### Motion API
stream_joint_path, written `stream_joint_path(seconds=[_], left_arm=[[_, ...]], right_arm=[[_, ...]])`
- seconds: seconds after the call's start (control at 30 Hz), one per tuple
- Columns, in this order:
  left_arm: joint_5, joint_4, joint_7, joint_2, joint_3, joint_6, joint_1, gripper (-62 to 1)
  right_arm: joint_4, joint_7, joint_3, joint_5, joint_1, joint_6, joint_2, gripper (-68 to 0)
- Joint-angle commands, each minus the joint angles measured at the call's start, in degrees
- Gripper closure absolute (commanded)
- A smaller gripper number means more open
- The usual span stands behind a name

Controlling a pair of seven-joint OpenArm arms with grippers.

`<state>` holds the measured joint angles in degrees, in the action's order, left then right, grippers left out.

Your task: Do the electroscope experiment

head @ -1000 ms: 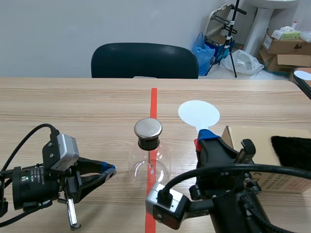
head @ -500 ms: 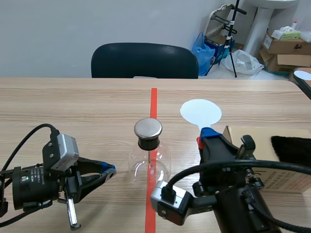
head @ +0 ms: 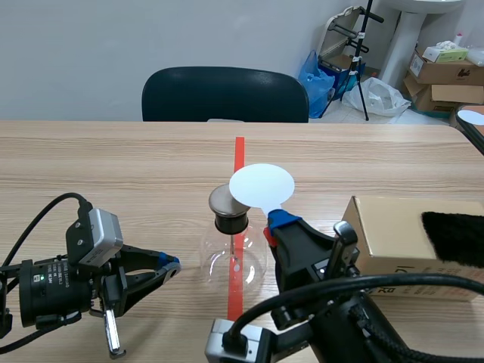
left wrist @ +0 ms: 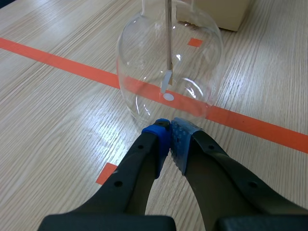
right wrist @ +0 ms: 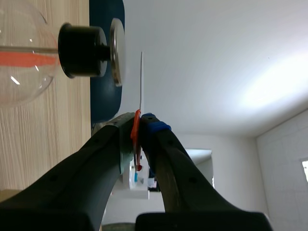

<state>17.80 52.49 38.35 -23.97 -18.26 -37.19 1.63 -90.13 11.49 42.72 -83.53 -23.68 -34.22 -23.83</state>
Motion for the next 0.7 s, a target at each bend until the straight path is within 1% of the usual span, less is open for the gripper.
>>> stream_joint_path(seconds=[0.0,0.23,0.67], left_arm=[[-0.8,1.0,0.8,0.1,0.0,0.0,0.4,-3.2],[-0.8,1.0,0.8,0.1,0.0,0.0,0.4,-3.2],[-0.8,1.0,0.8,0.1,0.0,0.0,0.4,-3.2]], right_arm=[[-0.8,-1.2,-0.3,-0.2,0.8,-0.6,-0.5,-1.0],[-0.8,-6.8,-0.3,-0.2,0.8,-0.6,-0.5,-1.0],[-0.8,-7.2,-0.3,-0.2,0.8,-0.6,-0.5,-1.0]])
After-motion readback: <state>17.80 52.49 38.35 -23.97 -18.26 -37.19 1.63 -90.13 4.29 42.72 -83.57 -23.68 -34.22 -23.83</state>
